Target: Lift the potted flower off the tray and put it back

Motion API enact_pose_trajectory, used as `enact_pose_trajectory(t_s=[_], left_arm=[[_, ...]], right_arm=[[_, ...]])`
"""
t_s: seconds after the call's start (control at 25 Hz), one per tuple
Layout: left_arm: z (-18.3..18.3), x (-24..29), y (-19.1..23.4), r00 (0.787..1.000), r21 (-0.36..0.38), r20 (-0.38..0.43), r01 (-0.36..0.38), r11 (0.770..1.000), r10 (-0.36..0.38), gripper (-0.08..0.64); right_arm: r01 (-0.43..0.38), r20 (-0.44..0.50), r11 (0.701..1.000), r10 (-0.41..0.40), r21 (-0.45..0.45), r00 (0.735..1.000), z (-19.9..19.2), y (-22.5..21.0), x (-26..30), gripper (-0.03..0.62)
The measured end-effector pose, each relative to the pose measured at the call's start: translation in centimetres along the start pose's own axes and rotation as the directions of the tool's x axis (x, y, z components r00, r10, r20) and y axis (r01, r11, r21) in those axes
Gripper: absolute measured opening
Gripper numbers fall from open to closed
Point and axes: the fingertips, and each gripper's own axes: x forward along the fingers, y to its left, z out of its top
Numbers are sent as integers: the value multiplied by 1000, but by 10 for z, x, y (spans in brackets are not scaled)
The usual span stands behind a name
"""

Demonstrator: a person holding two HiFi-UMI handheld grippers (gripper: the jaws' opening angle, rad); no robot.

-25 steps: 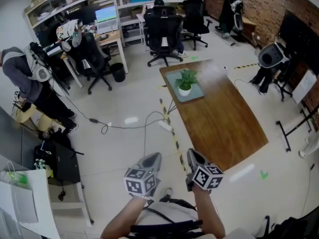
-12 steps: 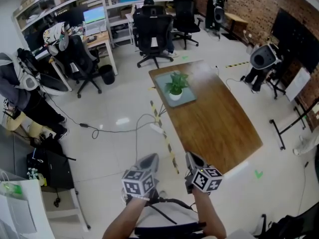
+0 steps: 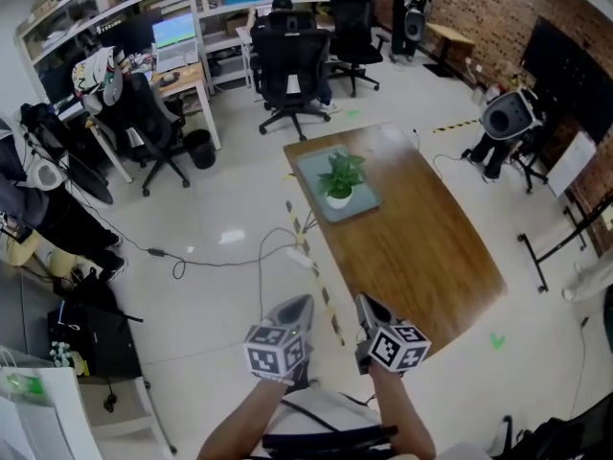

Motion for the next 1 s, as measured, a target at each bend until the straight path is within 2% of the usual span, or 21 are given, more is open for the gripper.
enact_pose_trajectory(t_s=[0.56, 1.0], left_arm=[[70, 109, 41, 996, 58, -58, 76, 995, -72, -5], [89, 172, 59, 975, 104, -151, 179, 978, -162, -6]], right_arm=[[131, 52, 991, -131, 12, 990, 74, -56, 107, 48], [244, 26, 969, -245, 37, 969, 87, -107, 180, 104]])
